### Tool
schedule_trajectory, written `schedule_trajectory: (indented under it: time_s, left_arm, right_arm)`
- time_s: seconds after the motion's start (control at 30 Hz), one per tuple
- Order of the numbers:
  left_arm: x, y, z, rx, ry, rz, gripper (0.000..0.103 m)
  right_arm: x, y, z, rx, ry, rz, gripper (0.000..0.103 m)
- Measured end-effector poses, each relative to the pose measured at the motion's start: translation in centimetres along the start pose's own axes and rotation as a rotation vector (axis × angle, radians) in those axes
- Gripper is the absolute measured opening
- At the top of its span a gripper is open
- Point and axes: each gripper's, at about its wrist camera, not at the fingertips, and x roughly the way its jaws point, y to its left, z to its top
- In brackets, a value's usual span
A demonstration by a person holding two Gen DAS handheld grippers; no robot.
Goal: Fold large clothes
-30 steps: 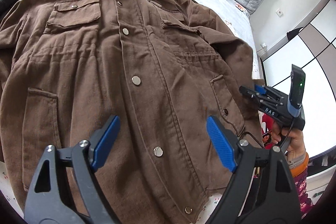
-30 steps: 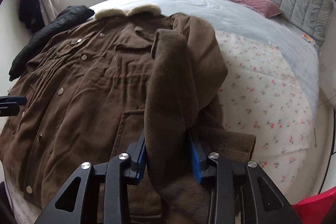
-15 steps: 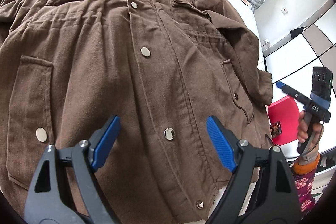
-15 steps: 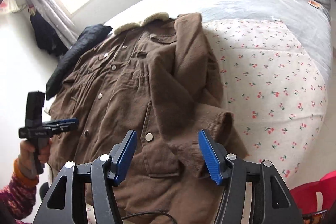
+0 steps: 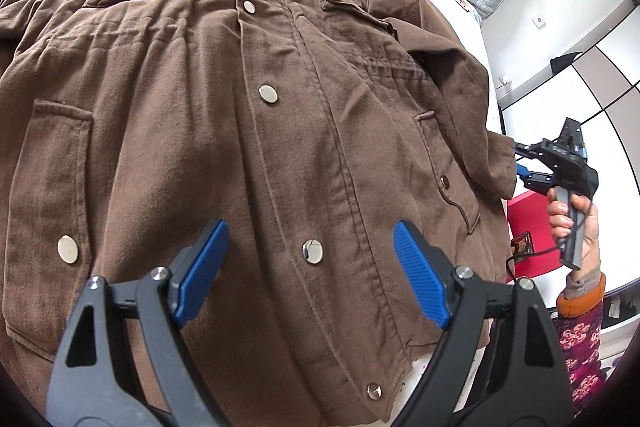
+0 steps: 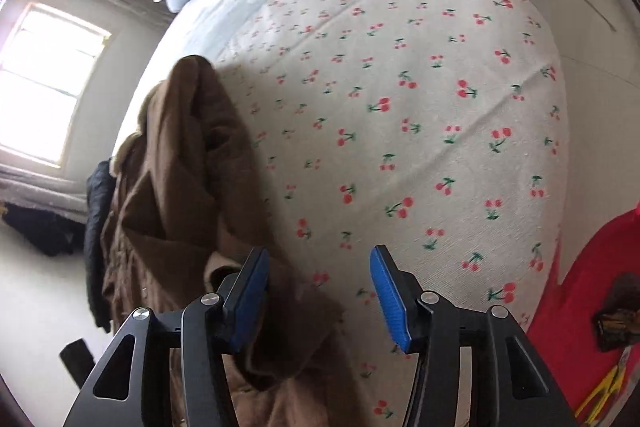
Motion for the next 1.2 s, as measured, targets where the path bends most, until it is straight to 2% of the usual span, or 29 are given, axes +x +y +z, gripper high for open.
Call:
schedule_trajectory:
  time_s: [0.13,0.2,0.23,0.3,0.37,0.43,0.57,0.67,0.73,0.87,0.97,1.0,1.03,1.07,1.13,1.2]
  left_arm:
    - [-0.1,0.4,-0.2,0.002,-0.003,0.006,0.085]
    - [0.2,0.6,-0.2,-0.010,0.002,0.008,0.085]
    - [0.3,0.7,-0.2,-0.016,0.003,0.009,0.085]
    - [0.3,0.6,-0.3,-0.017,0.004,0.008,0.085]
    - [0.3,0.3,-0.2,-0.001,0.014,0.016,0.085]
    - [0.3,0.1,0.2,0.018,0.024,0.030,0.085]
    - [0.1,-0.2,1.4,0.033,0.013,0.051,0.085]
    - [0.0,-0.3,2.2,0.022,0.001,0.035,0.085]
    - [0.2,-0.4,2.7,0.017,-0.006,0.030,0.085]
    - [0.6,-0.7,3.6,0.020,-0.023,0.025,0.085]
    - [1.1,-0.8,4.0,0.014,-0.021,0.010,0.085]
    - [1.2,-0.8,4.0,0.013,-0.016,0.011,0.085]
    - [1.3,-0.9,4.0,0.014,-0.009,0.013,0.085]
    - [1.3,-0.9,4.0,0.020,-0.002,0.012,0.085]
    - [0.8,-0.9,4.0,0.039,0.003,0.014,0.085]
    - [0.5,-0.9,4.0,0.057,-0.010,0.029,0.085]
  right_arm:
    - [1.3,0.0,-1.0,-0.048,0.086,-0.012,0.049]
    - [2.2,0.9,-1.9,-0.106,0.133,-0.021,0.034]
    - [2.4,1.4,-2.3,-0.144,0.149,-0.013,0.015]
    - [1.4,2.9,-2.7,-0.256,0.120,-0.070,0.008]
    - [-0.5,4.7,-2.3,-0.372,0.070,-0.160,0.007]
    - [-3.1,6.4,-0.7,-0.463,-0.011,-0.294,0.006]
    - [-7.7,8.9,4.5,-0.576,-0.216,-0.581,0.006]
    - [-9.5,10.1,8.7,-0.626,-0.389,-0.823,0.006]
    - [-9.7,10.2,11.8,-0.632,-0.486,-0.951,0.006]
    - [-8.9,8.9,17.1,-0.601,-0.617,-1.100,0.006]
    - [-6.1,7.0,20.1,-0.591,-0.668,-1.165,0.010]
    - [-5.0,6.1,20.7,-0.598,-0.667,-1.164,0.015]
    - [-4.2,4.9,21.3,-0.570,-0.646,-1.167,0.024]
    - [-4.0,3.9,21.6,-0.525,-0.634,-1.154,0.028]
    - [-4.8,1.8,21.5,-0.406,-0.641,-1.039,0.037]
    - [-5.7,0.7,21.0,-0.324,-0.644,-0.909,0.038]
